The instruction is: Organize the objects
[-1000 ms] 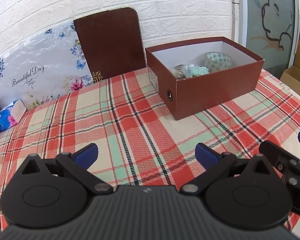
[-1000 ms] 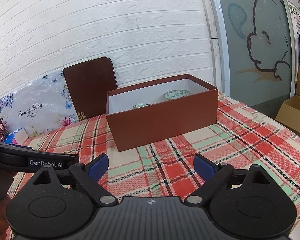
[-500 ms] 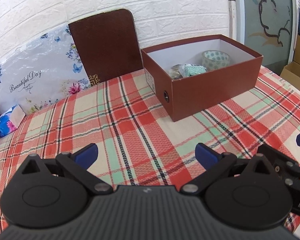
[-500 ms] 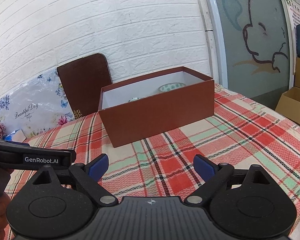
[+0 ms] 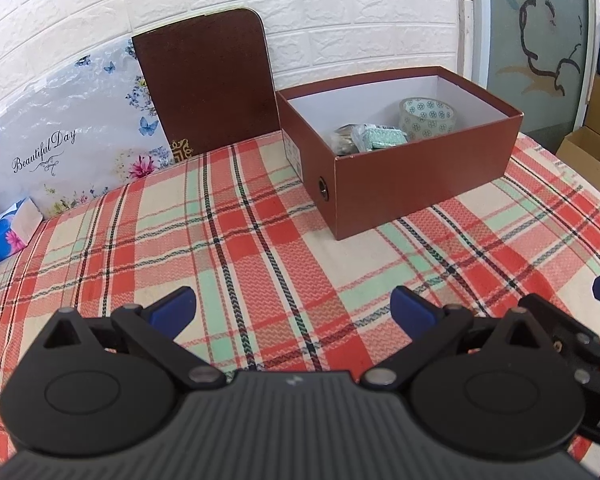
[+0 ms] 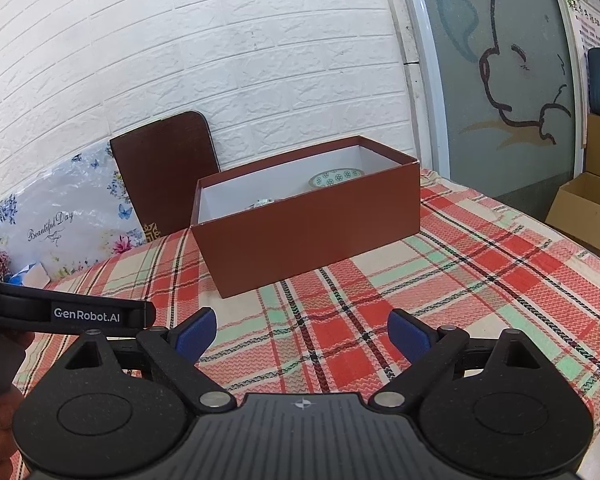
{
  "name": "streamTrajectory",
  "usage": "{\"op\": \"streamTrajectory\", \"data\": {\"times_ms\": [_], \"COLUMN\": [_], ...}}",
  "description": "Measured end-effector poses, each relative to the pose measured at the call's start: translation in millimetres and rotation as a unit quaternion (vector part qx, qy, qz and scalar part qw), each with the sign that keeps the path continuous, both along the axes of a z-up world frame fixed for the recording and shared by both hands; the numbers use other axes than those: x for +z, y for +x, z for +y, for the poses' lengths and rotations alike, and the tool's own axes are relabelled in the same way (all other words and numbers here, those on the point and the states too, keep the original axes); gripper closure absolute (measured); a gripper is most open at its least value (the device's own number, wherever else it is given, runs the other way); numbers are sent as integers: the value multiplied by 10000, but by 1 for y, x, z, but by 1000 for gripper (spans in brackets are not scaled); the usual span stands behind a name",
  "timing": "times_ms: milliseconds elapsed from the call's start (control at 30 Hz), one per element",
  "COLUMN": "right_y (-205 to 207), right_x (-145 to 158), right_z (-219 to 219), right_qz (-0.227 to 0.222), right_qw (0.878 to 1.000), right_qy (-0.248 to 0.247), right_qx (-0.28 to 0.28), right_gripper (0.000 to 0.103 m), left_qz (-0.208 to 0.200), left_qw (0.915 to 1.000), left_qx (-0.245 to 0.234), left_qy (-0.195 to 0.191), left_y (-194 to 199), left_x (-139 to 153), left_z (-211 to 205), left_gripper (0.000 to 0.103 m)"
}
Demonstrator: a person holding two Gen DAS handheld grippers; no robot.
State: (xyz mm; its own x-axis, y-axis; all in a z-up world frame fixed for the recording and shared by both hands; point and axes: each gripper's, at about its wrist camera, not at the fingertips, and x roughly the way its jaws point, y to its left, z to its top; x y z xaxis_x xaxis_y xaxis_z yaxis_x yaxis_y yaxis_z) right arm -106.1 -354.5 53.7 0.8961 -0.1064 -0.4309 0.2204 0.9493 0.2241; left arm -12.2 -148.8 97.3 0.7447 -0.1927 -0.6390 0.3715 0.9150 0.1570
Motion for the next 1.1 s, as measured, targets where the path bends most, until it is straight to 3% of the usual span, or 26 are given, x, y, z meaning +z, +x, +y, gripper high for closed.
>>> {"op": "streamTrajectory", "data": {"times_ms": [1100], "right_y": [2], "right_x": [-9], "right_z": [-5], "right_qz": [87], "right_qw": [9999], "right_qy": [95], "right_qx": [51], "right_gripper": [10], "left_qz": [407], "left_qw": [9988], "left_qx": [112], "left_qy": [248], "left_y": [5], "left_x": [-18], "left_z": [-3], "left_gripper": [0]}}
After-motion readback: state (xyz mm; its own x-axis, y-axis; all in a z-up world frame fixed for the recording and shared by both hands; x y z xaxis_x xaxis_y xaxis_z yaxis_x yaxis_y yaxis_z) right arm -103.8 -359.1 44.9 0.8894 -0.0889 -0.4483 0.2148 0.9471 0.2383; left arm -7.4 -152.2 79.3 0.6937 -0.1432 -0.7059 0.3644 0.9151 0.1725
